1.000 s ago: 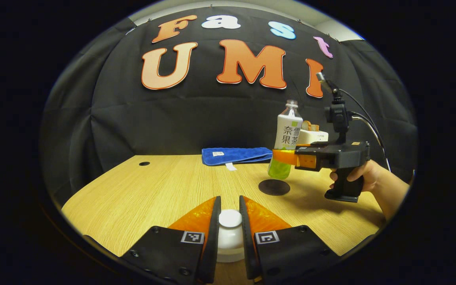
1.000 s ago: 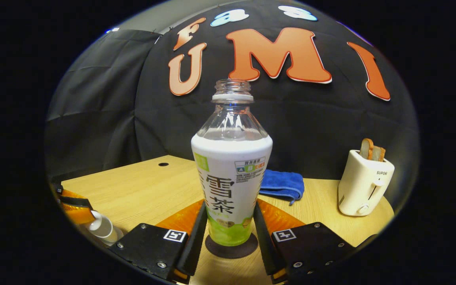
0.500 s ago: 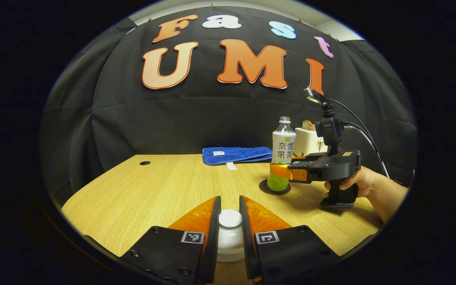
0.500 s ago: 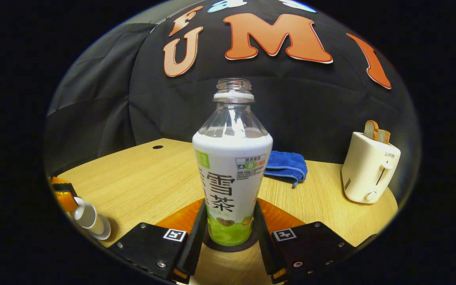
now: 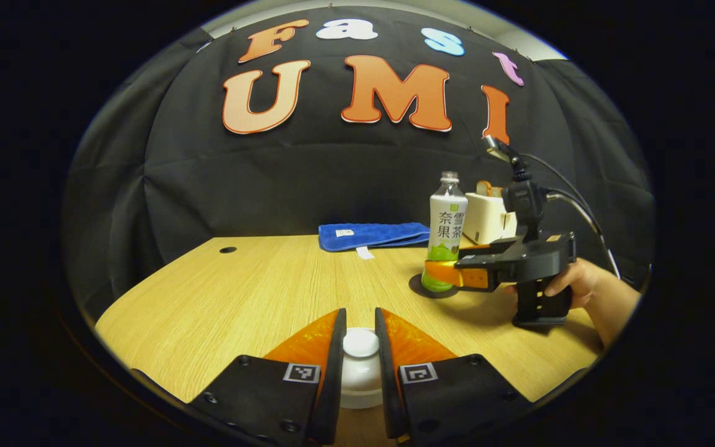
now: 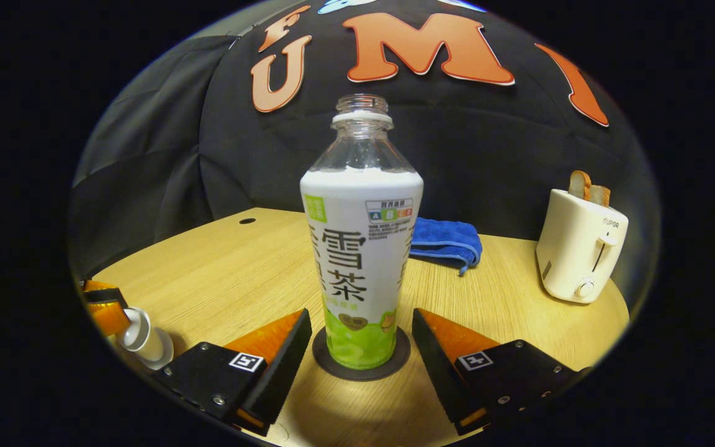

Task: Open the teacup lid with one hand, grasp the water bottle and pour water into the teacup with the other hand; after pouring, place the water bottle on the coaster and then close the teacup lid.

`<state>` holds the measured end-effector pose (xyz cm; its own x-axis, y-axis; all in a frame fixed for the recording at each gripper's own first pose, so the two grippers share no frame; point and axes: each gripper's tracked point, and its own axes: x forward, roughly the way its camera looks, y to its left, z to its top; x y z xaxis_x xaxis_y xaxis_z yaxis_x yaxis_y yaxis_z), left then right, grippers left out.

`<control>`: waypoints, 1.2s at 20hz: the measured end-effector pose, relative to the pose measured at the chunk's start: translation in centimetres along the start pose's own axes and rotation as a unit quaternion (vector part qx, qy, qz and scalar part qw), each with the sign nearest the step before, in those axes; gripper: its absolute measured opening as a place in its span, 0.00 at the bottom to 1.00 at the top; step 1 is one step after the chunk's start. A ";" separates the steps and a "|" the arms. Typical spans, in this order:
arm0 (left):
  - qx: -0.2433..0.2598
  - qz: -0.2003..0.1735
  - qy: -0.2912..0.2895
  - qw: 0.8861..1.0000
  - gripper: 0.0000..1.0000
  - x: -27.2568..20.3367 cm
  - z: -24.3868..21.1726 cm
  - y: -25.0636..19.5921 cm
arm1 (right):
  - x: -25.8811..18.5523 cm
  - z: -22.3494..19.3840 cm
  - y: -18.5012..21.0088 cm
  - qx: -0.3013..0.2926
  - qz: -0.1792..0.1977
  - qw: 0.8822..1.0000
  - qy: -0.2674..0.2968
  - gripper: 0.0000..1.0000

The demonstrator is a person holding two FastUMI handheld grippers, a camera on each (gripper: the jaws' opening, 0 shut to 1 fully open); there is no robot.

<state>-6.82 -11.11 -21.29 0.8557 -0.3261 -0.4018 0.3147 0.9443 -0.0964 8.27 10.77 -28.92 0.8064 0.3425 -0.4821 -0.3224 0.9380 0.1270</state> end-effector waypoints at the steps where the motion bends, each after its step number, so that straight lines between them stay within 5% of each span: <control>1: -0.003 -0.002 -0.002 1.000 0.33 0.2 0.0 -0.1 | -0.4 0.1 0.1 -0.005 -0.001 1.000 -0.001 0.98; 7: 0.007 -0.002 0.000 1.000 0.31 0.5 -0.4 -0.4 | -4.5 1.7 0.9 -0.001 0.013 0.999 -0.034 0.98; 17: 0.011 0.014 -0.086 0.996 0.87 -1.0 5.6 -0.1 | -11.9 8.2 -1.3 0.044 -0.037 0.991 -0.124 0.97; 24: -0.025 0.042 -0.177 0.983 0.95 -3.0 14.4 2.2 | -16.6 9.9 -2.5 0.025 -0.074 0.986 -0.147 0.97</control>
<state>-2.77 -8.65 -7.20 0.9700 -0.2332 -0.0691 0.2235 0.9667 -0.1247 0.59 3.25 -12.67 0.9540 0.1949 -0.2279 -0.1713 0.9780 0.1193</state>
